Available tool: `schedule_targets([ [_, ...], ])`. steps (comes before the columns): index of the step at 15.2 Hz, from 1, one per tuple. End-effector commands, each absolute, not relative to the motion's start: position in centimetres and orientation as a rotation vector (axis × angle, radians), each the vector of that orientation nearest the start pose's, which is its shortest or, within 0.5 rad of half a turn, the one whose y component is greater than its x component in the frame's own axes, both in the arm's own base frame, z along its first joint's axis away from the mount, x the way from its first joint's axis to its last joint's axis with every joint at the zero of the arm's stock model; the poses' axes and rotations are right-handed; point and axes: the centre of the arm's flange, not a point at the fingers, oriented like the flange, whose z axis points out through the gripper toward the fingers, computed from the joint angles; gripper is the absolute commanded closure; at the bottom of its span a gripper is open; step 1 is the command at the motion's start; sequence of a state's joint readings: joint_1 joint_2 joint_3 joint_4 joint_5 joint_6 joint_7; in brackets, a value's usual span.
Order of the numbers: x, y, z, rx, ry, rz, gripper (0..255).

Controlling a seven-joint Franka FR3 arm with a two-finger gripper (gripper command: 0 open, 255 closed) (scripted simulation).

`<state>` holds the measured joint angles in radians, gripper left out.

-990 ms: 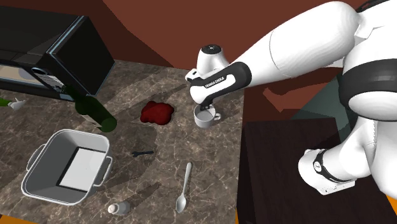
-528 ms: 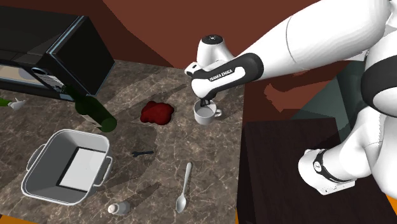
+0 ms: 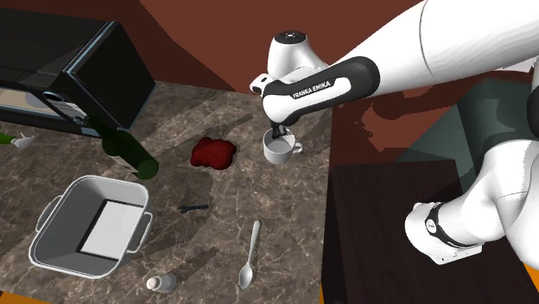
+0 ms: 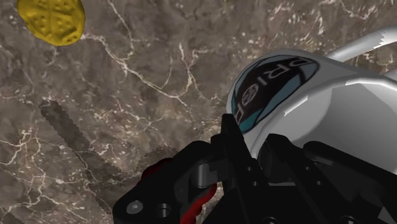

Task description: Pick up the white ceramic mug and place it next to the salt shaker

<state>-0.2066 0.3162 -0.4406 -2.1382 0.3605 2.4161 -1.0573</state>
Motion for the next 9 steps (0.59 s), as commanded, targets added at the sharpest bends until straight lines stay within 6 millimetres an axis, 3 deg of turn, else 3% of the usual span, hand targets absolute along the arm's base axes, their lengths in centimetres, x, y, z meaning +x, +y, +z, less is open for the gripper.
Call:
schedule_targets([
  [1,45.8,-34.1,28.2,-3.065,-0.243,-0.129,255],
  [9,45.8,-34.1,32.4,-3.065,-0.243,-0.129,255],
])
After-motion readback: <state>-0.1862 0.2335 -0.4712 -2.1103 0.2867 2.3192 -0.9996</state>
